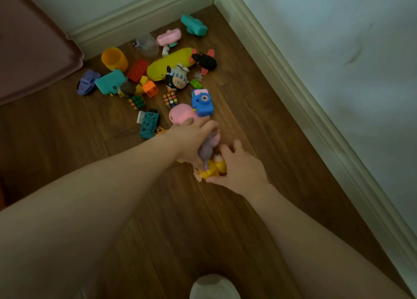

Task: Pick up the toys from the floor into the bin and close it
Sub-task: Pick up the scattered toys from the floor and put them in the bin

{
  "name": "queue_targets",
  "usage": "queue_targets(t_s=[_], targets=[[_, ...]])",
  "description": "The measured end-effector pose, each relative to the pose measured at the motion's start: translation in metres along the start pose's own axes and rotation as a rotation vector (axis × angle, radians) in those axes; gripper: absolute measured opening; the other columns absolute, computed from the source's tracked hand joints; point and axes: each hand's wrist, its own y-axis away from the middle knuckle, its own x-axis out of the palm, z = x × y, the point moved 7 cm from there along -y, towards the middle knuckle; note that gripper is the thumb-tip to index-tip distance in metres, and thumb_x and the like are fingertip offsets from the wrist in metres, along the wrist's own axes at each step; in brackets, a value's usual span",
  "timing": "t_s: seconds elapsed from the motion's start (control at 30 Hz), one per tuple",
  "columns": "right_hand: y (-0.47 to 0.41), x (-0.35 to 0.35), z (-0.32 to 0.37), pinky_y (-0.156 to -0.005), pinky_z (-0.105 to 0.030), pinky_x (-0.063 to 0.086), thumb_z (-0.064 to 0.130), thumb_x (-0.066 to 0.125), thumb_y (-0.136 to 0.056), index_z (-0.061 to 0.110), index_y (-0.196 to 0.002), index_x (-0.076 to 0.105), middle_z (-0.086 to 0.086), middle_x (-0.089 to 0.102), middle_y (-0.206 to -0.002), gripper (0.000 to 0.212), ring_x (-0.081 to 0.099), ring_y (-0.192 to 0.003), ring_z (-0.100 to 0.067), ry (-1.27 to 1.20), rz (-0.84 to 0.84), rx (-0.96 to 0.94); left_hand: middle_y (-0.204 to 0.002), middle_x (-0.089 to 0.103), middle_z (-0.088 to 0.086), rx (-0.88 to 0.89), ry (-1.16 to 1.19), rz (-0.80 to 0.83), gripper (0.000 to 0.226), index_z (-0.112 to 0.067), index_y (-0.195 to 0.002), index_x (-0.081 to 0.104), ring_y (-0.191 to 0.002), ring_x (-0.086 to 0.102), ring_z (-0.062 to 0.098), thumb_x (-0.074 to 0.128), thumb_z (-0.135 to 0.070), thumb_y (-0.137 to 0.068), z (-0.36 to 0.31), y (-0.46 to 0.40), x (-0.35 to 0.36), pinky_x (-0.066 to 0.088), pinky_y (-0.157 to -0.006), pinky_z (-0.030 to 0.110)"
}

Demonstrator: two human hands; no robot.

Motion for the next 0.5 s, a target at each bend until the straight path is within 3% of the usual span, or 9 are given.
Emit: queue_targets(t_s=[0.1,0.27,0.43,0.5], targets=[[0.004,0.006,-0.001,-0.071,-0.031,0.04,0.063,0.062,-0.075,0.023,-0.124,0.036,-0.005,0.044,-0.124,0.069,0.056,-0.104,-0.023,0.027,0.048,-0.002,-0.141,0.032,0.001,0.068,-0.078,-0.014,0.092,-0.027,-0.135,0.026,-0.127,0.033,0.024,0.076,-0.054,-0.062,-0.004,0.004,0.008,0.038,-0.101,0.045],[0.014,0.017,-0.01,-0.072,-0.031,0.044,0.065,0.061,-0.075,0.023,-0.131,0.031,-0.003,0.055,-0.12,0.076,0.058,-0.105,-0.021,-0.026,0.034,0.067,-0.125,0.04,0.004,0.072,-0.005,-0.11,0.078,-0.022,-0.127,0.036,-0.108,0.04,0.019,0.076,-0.049,-0.065,-0.004,0.019,0.021,0.045,-0.086,0.034],[0.027,0.029,-0.024,-0.08,-0.033,0.047,0.063,0.06,-0.077,0.026,-0.128,0.043,0.002,0.06,-0.117,0.065,0.058,-0.106,-0.021,-0.33,0.104,0.174,-0.132,0.041,0.0,-0.045,0.532,-0.258,0.093,-0.025,-0.137,0.03,-0.116,0.042,0.014,0.081,-0.043,-0.062,0.017,0.06,0.023,0.046,-0.09,0.032],[0.03,0.027,-0.024,-0.071,-0.027,0.046,0.056,0.064,-0.079,0.027,-0.11,0.055,0.009,0.063,-0.098,0.043,0.06,-0.092,-0.013,-0.598,0.119,0.192,-0.133,0.039,-0.001,-0.067,0.639,-0.34,0.094,-0.023,-0.137,0.033,-0.116,0.04,0.01,0.075,-0.053,-0.059,0.03,0.081,0.022,0.044,-0.094,0.031]])
